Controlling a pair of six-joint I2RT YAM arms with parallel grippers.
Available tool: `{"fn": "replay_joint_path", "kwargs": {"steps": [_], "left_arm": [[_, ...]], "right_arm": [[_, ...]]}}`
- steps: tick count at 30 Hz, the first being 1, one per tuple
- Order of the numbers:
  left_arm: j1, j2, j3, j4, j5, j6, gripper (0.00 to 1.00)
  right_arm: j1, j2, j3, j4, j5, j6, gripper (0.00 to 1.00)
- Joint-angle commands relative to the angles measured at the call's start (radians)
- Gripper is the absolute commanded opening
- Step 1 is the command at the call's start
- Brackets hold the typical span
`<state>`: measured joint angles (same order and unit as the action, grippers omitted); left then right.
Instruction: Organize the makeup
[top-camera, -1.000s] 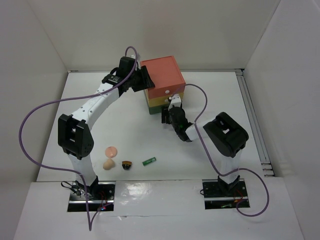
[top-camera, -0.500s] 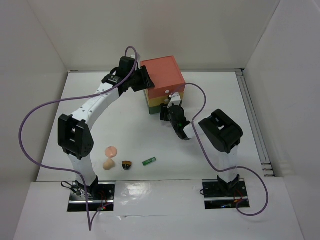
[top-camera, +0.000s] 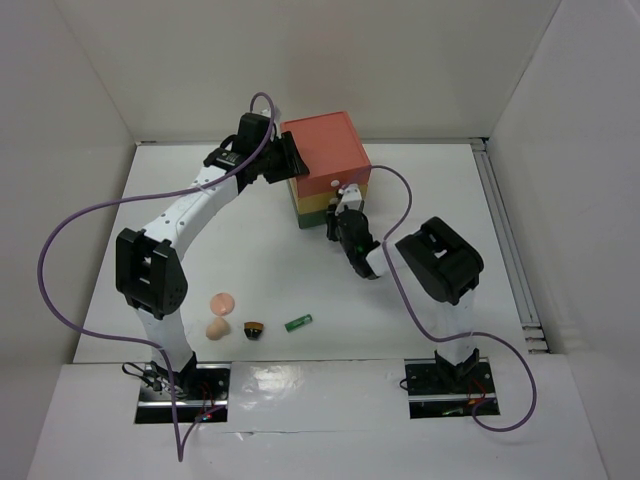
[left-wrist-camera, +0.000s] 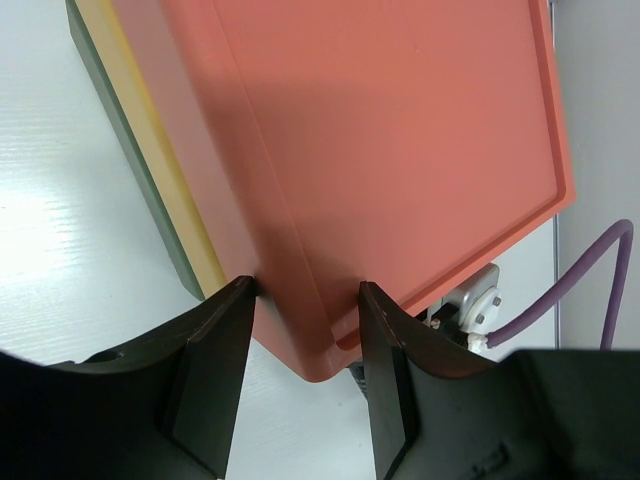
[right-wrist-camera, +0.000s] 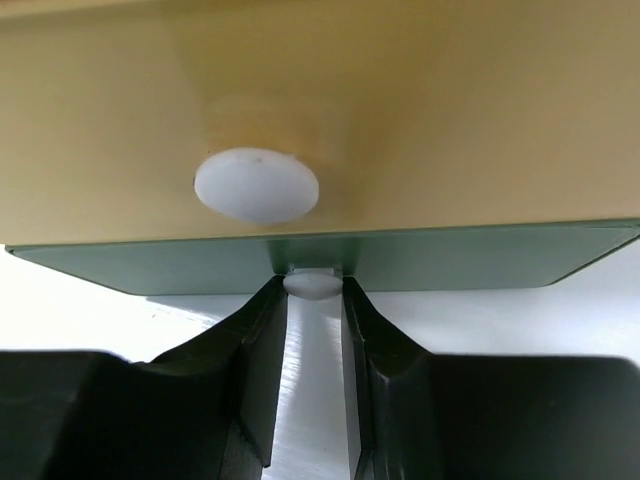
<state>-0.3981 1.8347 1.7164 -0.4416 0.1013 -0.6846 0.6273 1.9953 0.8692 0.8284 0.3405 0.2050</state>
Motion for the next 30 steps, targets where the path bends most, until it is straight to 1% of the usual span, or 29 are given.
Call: {"fn": "replay_joint_path", "kwargs": {"steps": [1, 2, 5, 6, 9, 10, 12, 13, 14, 16, 17, 19, 22, 24, 25, 27, 28, 29, 30], "left_arm": [[-0.025, 0.041, -0.032, -0.16, 0.005, 0.043, 0.57], [-0.025, 0.041, -0.032, -0.16, 0.005, 0.043, 0.57], [-0.025, 0.041, -0.032, -0.16, -0.005, 0.043, 0.57], [-0.025, 0.041, -0.032, -0.16, -0.005, 0.043, 0.57], [-0.025, 0.041, -0.032, -0.16, -0.005, 0.043, 0.57], [-0.025, 0.041, -0.032, -0.16, -0.005, 0.043, 0.57], [-0.025, 0.041, -0.032, -0.16, -0.005, 0.043, 0.57], [-0.025, 0.041, -0.032, -0.16, -0.005, 0.043, 0.57], [-0.025, 0.041, -0.032, -0.16, -0.005, 0.043, 0.57], [-0.025, 0.041, -0.032, -0.16, -0.005, 0.043, 0.57], [-0.025, 0.041, -0.032, -0.151, -0.005, 0.043, 0.57], [-0.025, 0.041, -0.032, -0.151, -0.005, 0.043, 0.57], [-0.025, 0.032, -0.041, -0.151, -0.005, 0.043, 0.57], [-0.025, 0.032, -0.041, -0.151, -0.015, 0.043, 0.57], [-0.025, 0.032, -0.041, -0.151, -0.015, 0.043, 0.58], [-0.025, 0.023, -0.041, -0.151, -0.024, 0.043, 0.62], [-0.025, 0.023, -0.041, -0.151, -0.025, 0.043, 0.67], [-0.025, 0.014, -0.032, -0.151, -0.025, 0.043, 0.7], [-0.025, 0.014, -0.032, -0.161, -0.025, 0.052, 0.74]], "right_arm": [[-0.003, -0.056, -0.019, 0.078, -0.001, -0.001, 0.17], [-0.003, -0.07, -0.051, 0.078, 0.008, -0.001, 0.1], [0.006, -0.128, -0.12, 0.066, 0.018, -0.001, 0.01], [0.015, -0.163, -0.145, 0.066, 0.009, -0.001, 0.0], [0.047, -0.225, -0.245, 0.043, -0.001, -0.012, 0.0], [0.06, -0.272, -0.268, 0.031, -0.001, -0.012, 0.0], [0.106, -0.329, -0.32, -0.047, 0.029, -0.021, 0.0], [0.123, -0.393, -0.337, -0.078, 0.061, -0.009, 0.0], [0.138, -0.429, -0.364, -0.162, 0.081, 0.008, 0.0], [0.176, -0.527, -0.397, -0.259, 0.097, 0.074, 0.0], [0.187, -0.556, -0.415, -0.276, 0.097, 0.094, 0.0], [0.212, -0.625, -0.464, -0.302, 0.106, 0.137, 0.04], [0.221, -0.652, -0.486, -0.324, 0.106, 0.146, 0.08], [0.221, -0.639, -0.477, -0.324, 0.123, 0.137, 0.14], [0.221, -0.627, -0.467, -0.334, 0.133, 0.137, 0.29], [0.221, -0.606, -0.432, -0.373, 0.147, 0.128, 0.46], [0.221, -0.595, -0.423, -0.382, 0.147, 0.119, 0.53], [0.221, -0.595, -0.414, -0.394, 0.147, 0.119, 0.63], [0.233, -0.608, -0.395, -0.429, 0.147, 0.106, 0.66]]}}
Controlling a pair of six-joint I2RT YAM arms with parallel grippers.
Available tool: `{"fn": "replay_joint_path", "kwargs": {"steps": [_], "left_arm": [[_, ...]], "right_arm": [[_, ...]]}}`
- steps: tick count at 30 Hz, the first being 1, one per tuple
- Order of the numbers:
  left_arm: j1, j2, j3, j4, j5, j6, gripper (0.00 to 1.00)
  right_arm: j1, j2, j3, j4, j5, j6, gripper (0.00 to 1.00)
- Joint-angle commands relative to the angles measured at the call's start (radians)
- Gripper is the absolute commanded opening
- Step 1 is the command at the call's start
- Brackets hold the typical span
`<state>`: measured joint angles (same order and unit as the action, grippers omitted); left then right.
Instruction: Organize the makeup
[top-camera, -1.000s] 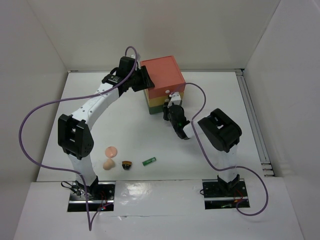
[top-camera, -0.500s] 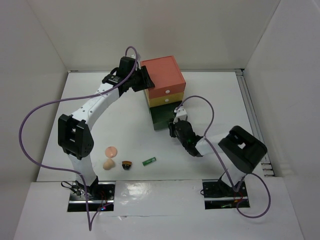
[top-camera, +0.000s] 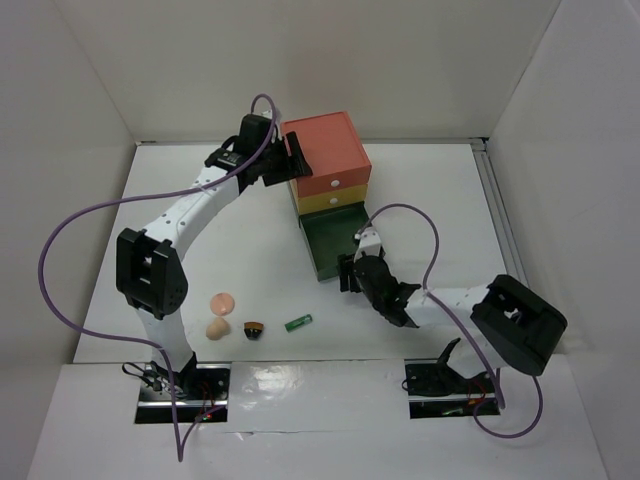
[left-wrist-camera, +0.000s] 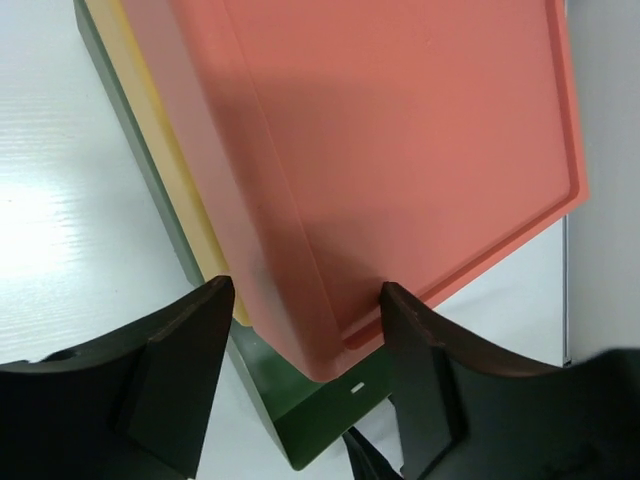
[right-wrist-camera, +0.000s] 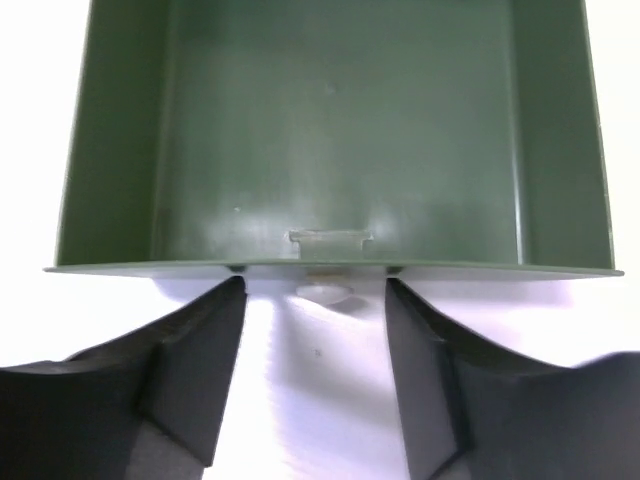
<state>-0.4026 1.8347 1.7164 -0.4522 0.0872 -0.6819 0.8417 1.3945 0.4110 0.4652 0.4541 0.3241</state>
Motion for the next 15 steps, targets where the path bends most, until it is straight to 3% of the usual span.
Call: {"fn": "replay_joint_path", "kwargs": {"steps": [1, 3, 4, 5, 9, 11, 15], "left_arm": [[-0.021, 0.002, -0.017, -0.161, -0.02, 0.05, 0.77], [-0.021, -0.02, 0.002, -0.174, -0.032, 0.062, 0.9], [-0.021, -0.067, 0.029, -0.187, -0.058, 0.074, 1.0], [-0.021, -0.086, 0.029, -0.187, -0.073, 0.074, 1.0], [-0.021, -0.216, 0.026, -0.212, -0.138, 0.101, 1.0], [-0.021, -0.317, -0.023, -0.237, -0.182, 0.091, 1.0], [-0.021, -0.48, -0.213, -0.267, -0.234, 0.07, 1.0]], "right_arm": [[0.019, -0.02, 0.075, -0.097, 0.034, -0.013, 0.71], [0.028, -0.069, 0.106, -0.21, 0.034, -0.028, 0.83], [0.048, -0.127, 0.15, -0.291, 0.005, -0.072, 0.98], [0.048, -0.127, 0.167, -0.333, 0.005, -0.072, 1.0], [0.083, -0.192, 0.239, -0.502, -0.132, -0.201, 1.0], [0.115, -0.192, 0.293, -0.593, -0.3, -0.276, 1.0], [0.189, -0.125, 0.359, -0.671, -0.483, -0.443, 1.0]]}}
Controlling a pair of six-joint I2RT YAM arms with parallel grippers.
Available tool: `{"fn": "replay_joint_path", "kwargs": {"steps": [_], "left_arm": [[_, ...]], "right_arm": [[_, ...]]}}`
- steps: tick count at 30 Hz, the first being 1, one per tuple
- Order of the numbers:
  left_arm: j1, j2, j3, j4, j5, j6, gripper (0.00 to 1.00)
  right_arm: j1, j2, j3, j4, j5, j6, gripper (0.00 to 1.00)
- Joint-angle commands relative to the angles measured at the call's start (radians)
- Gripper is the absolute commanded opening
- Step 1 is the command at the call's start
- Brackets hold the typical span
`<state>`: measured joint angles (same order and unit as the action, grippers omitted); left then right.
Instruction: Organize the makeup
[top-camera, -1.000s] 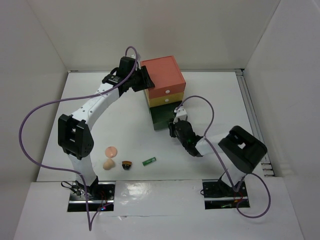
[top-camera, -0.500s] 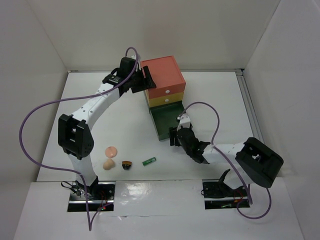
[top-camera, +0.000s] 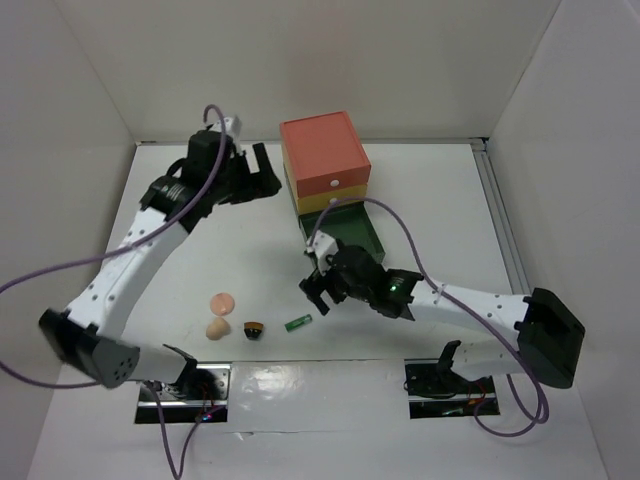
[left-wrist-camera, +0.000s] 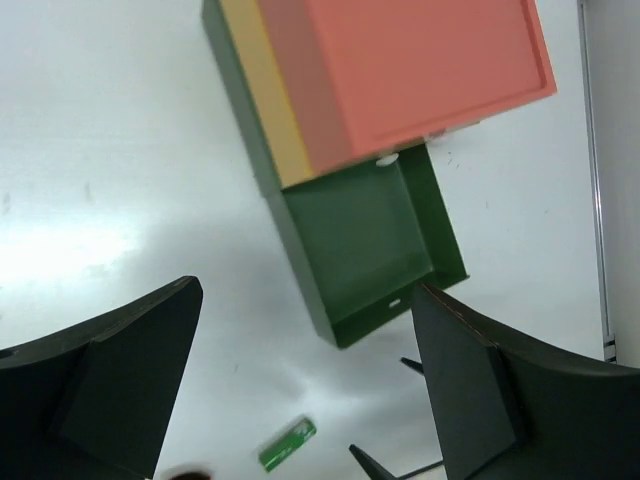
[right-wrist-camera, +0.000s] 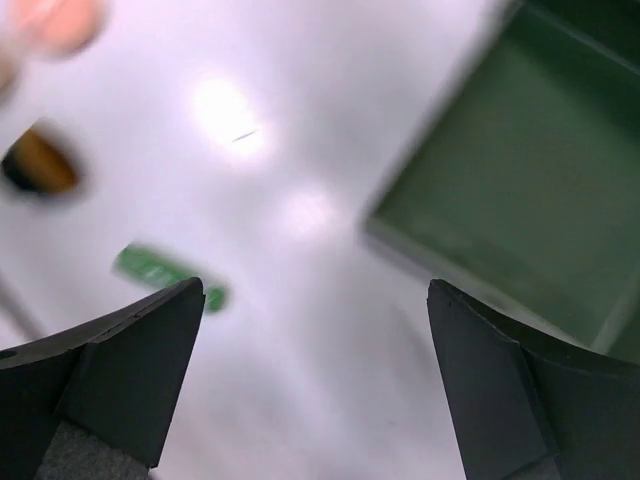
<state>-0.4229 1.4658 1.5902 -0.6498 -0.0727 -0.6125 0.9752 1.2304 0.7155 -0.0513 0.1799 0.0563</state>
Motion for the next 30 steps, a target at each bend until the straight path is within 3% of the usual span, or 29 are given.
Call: {"fn": "replay_joint_path", "kwargs": {"steps": [1, 7, 13, 18, 30], "left_arm": [[-0.001, -0.187, -0.128, -0.082, -0.087, -0.024, 1.0], [-0.001, -0.41, -0.39, -0.217, -0.141, -0.137, 1.0], [-0.001, -0.596, -0.575, -0.296, -0.137, -0.197, 1.0], [-0.001, -0.631, -0.679, -0.376, -0.116, -0.24, 1.0], [-0.03, -0.677, -0.804, -0.369, -0.026, -0.406, 0.96]], "right_arm": [[0.066, 0.082, 0.068, -0.165, -0.296, -0.203, 1.0], [0.158, 0.219, 0.143, -0.147, -0.391, -0.315, 1.0], [0.252, 0.342, 0.187, -0.136, -0.349, -0.352, 1.0], [0.273, 0.382, 0.176, -0.064, -0.28, -0.352, 0.99], [0.283, 0.373, 0.176, -0.007, -0.207, -0.363, 0.97]]}}
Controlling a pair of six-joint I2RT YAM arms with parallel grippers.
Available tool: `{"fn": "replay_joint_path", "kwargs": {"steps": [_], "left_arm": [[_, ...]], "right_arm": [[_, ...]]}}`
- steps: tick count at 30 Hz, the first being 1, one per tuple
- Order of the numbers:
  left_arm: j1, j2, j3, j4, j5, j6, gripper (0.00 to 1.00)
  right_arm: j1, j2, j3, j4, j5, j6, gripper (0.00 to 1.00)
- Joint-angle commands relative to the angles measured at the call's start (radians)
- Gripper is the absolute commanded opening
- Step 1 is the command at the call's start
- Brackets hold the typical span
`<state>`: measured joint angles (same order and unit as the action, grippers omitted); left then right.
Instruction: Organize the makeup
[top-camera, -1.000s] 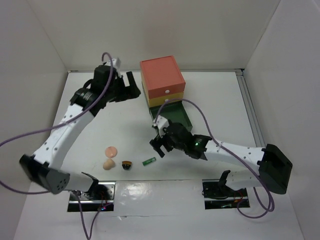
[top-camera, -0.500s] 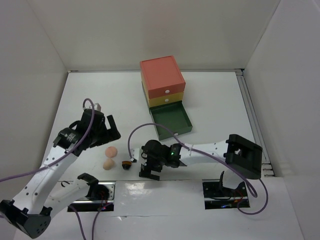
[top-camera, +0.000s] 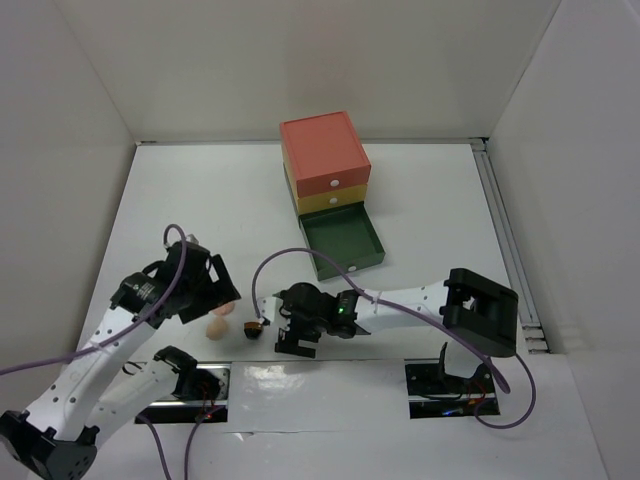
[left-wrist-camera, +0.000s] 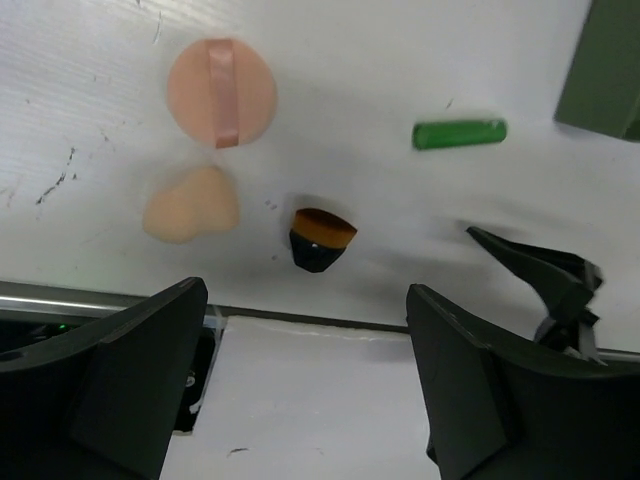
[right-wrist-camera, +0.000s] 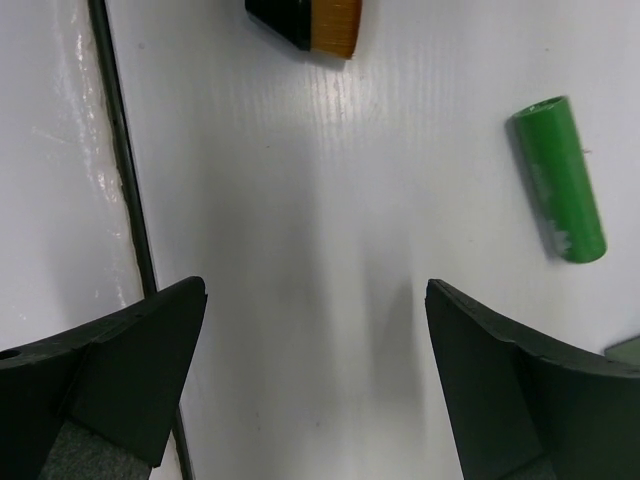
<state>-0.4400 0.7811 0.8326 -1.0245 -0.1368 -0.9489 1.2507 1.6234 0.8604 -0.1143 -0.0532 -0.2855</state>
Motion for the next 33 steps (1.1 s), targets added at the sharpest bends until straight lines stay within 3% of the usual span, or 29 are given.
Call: {"fn": "replay_joint_path", "kwargs": {"steps": [1, 7, 10, 14, 19, 23, 25, 26, 27, 30, 33], "left_arm": [[-0.026, 0.024, -0.047, 0.018, 0.052, -0.07, 0.93], [-0.214, 0.15, -0.093, 0.17, 0.085, -0.103, 0.88], [-0.317, 0.324, -0.07, 0.179, 0.022, -0.146, 0.84], [-0.37, 0.533, -0.026, 0.179, -0.027, -0.165, 0.81], [-0.37, 0.693, -0.003, 0.179, -0.061, -0.175, 0.69], [-0.388, 0.745, -0.003, 0.19, -0.061, -0.197, 0.52], [-0.388, 0.759, 0.009, 0.19, -0.072, -0.197, 0.34], [-0.388, 0.759, 0.02, 0.178, -0.081, -0.197, 0.34], [-0.388, 0.759, 0.034, 0.178, -0.081, -0.197, 0.2], [-0.399, 0.748, 0.141, 0.152, -0.138, -0.165, 0.03], [-0.419, 0.739, 0.322, 0.13, -0.2, -0.094, 0.0]], "right_arm": [[-0.002, -0.02, 0.031, 0.056, 0.035, -0.021, 0.97], [-0.089, -0.109, -0.009, 0.056, 0.035, 0.014, 0.97], [-0.152, -0.186, -0.049, 0.079, 0.045, 0.063, 0.96], [-0.24, -0.293, -0.084, 0.113, 0.072, 0.14, 0.96], [-0.319, -0.398, -0.104, 0.097, 0.041, 0.151, 0.96], [-0.356, -0.463, -0.113, 0.097, 0.052, 0.17, 0.96], [-0.365, -0.474, -0.113, 0.107, 0.064, 0.17, 0.96], [-0.366, -0.484, -0.122, 0.107, 0.073, 0.17, 0.96], [-0.366, -0.484, -0.123, 0.107, 0.073, 0.17, 0.96], [-0.366, -0.494, -0.123, 0.107, 0.096, 0.184, 0.96], [-0.366, -0.534, -0.142, 0.117, 0.153, 0.2, 0.96]]}}
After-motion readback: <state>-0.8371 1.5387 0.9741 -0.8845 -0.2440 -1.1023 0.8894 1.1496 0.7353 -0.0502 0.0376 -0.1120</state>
